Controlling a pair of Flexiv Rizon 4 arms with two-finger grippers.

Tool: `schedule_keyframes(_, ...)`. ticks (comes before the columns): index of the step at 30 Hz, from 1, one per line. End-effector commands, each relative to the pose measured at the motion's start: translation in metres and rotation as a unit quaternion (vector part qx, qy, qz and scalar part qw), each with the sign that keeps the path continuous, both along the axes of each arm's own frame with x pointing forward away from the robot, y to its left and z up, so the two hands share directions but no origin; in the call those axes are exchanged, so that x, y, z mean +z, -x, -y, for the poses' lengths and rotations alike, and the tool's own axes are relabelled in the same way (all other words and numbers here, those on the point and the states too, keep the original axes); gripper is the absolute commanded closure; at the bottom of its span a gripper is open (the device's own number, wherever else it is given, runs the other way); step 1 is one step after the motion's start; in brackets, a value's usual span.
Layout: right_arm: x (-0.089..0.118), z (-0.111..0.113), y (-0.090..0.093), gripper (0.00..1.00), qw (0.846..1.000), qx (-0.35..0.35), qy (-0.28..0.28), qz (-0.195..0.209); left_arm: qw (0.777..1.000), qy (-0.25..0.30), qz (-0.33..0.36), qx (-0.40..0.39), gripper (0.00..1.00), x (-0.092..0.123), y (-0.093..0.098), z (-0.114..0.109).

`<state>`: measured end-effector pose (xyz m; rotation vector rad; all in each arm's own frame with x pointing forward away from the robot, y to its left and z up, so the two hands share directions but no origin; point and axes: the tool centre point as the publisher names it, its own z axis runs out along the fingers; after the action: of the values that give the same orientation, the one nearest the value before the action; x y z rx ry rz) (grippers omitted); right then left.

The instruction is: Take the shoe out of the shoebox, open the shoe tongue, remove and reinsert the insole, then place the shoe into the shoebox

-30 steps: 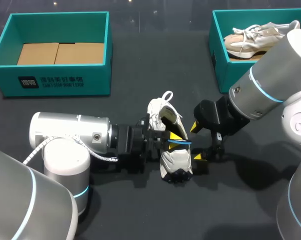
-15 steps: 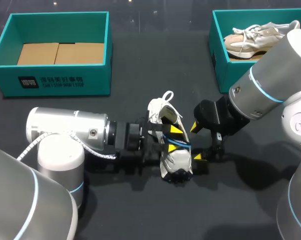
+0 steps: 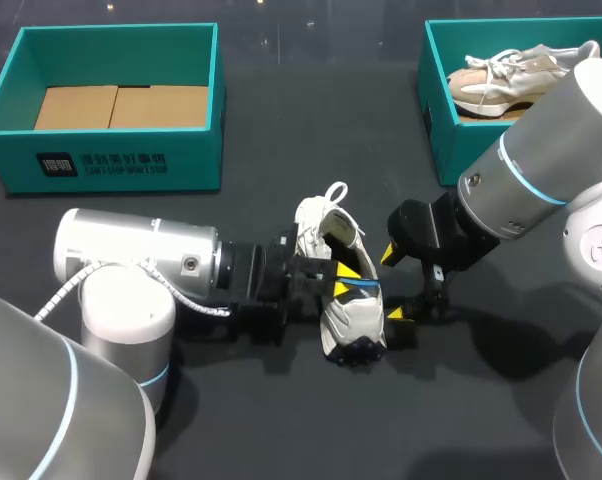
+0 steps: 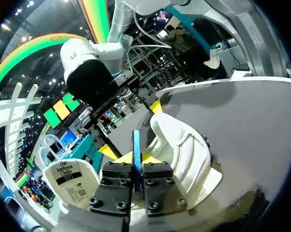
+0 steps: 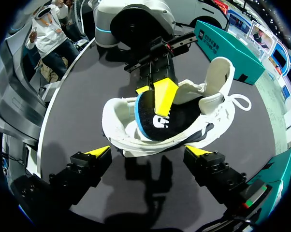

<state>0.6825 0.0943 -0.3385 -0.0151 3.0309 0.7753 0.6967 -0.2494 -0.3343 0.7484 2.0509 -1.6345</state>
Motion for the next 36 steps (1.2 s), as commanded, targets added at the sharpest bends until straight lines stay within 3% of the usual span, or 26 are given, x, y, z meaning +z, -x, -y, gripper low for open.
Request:
schedule_keyframes(1, -0.001, 0.000, 0.001, 0.00, 1.000, 0.000, 0.000, 0.001, 1.000, -0.009, -0.013, 0.001, 1.00, -0.007, -0.010, 0.008)
schedule_keyframes(7, -0.001, 0.000, 0.001, 0.00, 1.000, 0.000, 0.000, 0.001, 1.000, -0.005, -0.027, -0.010, 0.97, 0.002, -0.002, 0.003)
schedule_keyframes(10, -0.001, 0.000, 0.001, 0.00, 1.000, 0.000, 0.000, 0.001, 0.999, -0.003, -0.040, -0.022, 0.71, 0.010, 0.005, 0.003)
schedule_keyframes(12, -0.001, 0.000, 0.001, 0.00, 1.000, 0.000, 0.000, 0.001, 0.999, -0.003, -0.041, -0.028, 0.62, 0.014, 0.010, 0.004)
schedule_keyframes(15, -0.001, 0.000, 0.001, 0.00, 1.000, 0.000, 0.000, 0.001, 0.999, -0.005, -0.035, -0.038, 0.65, 0.017, 0.017, 0.006)
schedule_keyframes(17, -0.001, 0.000, 0.001, 0.00, 1.000, 0.000, 0.000, 0.001, 0.999, -0.006, -0.033, -0.043, 0.91, 0.017, 0.019, 0.007)
schedule_keyframes(18, -0.001, 0.000, 0.001, 0.00, 1.000, 0.000, 0.000, 0.001, 0.999, -0.008, -0.031, -0.044, 1.00, 0.017, 0.019, 0.007)
schedule_keyframes(29, -0.001, 0.000, 0.001, 0.00, 1.000, 0.000, 0.000, 0.001, 0.998, -0.057, -0.035, -0.023, 1.00, -0.014, -0.004, 0.015)
schedule_keyframes(34, -0.001, 0.000, 0.001, 0.00, 1.000, 0.000, 0.000, 0.001, 0.997, -0.056, -0.052, -0.031, 1.00, -0.006, -0.003, 0.011)
schedule_keyframes(35, -0.001, 0.000, 0.001, 0.00, 1.000, 0.000, 0.000, 0.001, 0.997, -0.055, -0.053, -0.034, 0.96, -0.004, -0.002, 0.010)
schedule_keyframes(36, -0.001, 0.000, 0.001, 0.00, 1.000, 0.000, 0.000, 0.001, 0.996, -0.055, -0.054, -0.036, 0.85, -0.001, -0.001, 0.009)
